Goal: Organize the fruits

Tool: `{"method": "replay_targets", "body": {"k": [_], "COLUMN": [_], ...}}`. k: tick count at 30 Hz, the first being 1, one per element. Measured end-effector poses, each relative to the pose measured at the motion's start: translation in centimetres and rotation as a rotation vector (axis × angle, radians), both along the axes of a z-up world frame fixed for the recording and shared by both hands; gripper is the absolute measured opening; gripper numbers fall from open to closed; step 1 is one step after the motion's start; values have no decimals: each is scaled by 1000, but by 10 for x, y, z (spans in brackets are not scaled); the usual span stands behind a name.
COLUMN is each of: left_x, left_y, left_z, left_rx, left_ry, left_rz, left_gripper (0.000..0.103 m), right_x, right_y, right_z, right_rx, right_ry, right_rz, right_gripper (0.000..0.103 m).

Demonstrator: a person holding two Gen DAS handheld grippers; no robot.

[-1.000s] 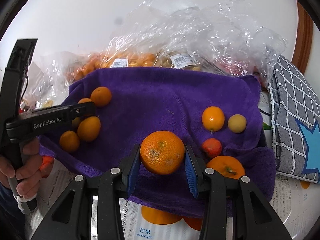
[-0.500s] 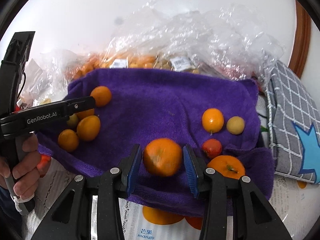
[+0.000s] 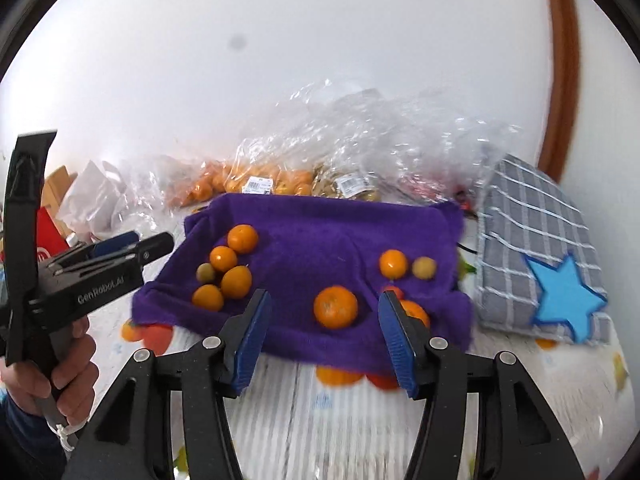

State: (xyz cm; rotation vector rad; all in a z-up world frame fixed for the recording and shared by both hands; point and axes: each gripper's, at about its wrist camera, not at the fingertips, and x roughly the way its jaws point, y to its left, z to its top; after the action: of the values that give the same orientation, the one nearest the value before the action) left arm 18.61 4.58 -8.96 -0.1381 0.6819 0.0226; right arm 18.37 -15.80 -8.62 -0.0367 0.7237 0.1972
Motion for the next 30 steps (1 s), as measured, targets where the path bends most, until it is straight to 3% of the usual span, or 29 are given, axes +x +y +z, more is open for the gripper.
{"method": "replay_targets", "body": {"k": [3,9,13,16,22,30], "left_x": [-29,-79,-107,-124,-141,-139], "left_y": [2,-11,-25,-38,-45,-40], "left_z": [13,36,48,57,69,65], "left_rx": [-32,3,26,54,41,18], "left_ry": [-3,-42,-63,-80,-98,-73], "left_rz": [6,1,-22,-30,-30,-6], "left_gripper": [60,72,81,84,86,86], "right_x": [-28,-76,-107,-125,-136,-144], "right_y": [-10,-38,-46,-50,-60,-58], "right_z": [12,30,45,56,67,75], "right_rx": [17,47,37,1,25,-14], "right_ry": [7,57,3,-55,-58,-87], "right_rz": [-48,-142,-150,-158,-178,-190], "right_gripper": [56,57,84,92,93,93]}}
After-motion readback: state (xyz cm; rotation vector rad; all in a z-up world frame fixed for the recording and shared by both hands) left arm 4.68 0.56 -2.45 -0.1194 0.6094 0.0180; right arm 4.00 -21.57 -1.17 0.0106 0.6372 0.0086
